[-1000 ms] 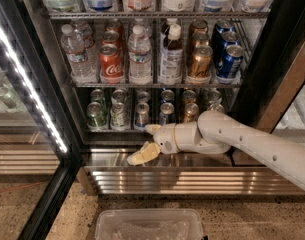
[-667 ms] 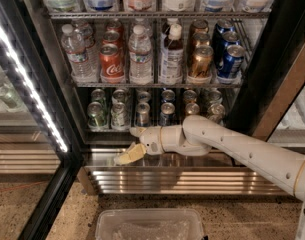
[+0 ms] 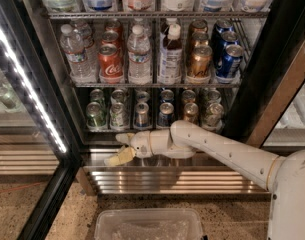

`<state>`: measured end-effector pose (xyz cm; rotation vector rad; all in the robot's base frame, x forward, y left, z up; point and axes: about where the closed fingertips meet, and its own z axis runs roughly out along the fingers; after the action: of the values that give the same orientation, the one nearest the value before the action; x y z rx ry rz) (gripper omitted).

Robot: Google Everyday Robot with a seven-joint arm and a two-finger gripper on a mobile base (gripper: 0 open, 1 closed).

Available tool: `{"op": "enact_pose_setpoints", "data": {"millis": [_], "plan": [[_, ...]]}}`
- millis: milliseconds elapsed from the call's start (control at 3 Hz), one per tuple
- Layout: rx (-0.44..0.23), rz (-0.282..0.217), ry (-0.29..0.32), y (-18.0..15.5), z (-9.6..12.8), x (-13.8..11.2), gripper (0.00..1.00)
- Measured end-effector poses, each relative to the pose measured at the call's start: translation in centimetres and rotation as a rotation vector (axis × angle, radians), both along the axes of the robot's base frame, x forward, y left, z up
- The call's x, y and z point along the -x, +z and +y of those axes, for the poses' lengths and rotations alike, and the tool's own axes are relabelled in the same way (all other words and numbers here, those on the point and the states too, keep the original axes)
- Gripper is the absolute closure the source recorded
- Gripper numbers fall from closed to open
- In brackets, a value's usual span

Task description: Pick green can from bottom shelf of fridge

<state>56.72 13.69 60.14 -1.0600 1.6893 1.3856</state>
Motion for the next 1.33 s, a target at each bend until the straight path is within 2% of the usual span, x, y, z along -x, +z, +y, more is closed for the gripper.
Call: {"op": "enact_pose_setpoints", "data": {"millis": [333, 667, 1000, 1333], "plan": [[0.000, 0.000, 0.000, 0.0, 0.0, 0.0, 0.28], [0.030, -0.041, -0.017, 0.6, 0.1, 0.7, 0.25], [0.061, -0.146, -0.007, 1.4, 2.1, 0.2, 0.02], [0.105, -0.274, 0.004, 2.1, 4.2, -1.4, 0.01]]}}
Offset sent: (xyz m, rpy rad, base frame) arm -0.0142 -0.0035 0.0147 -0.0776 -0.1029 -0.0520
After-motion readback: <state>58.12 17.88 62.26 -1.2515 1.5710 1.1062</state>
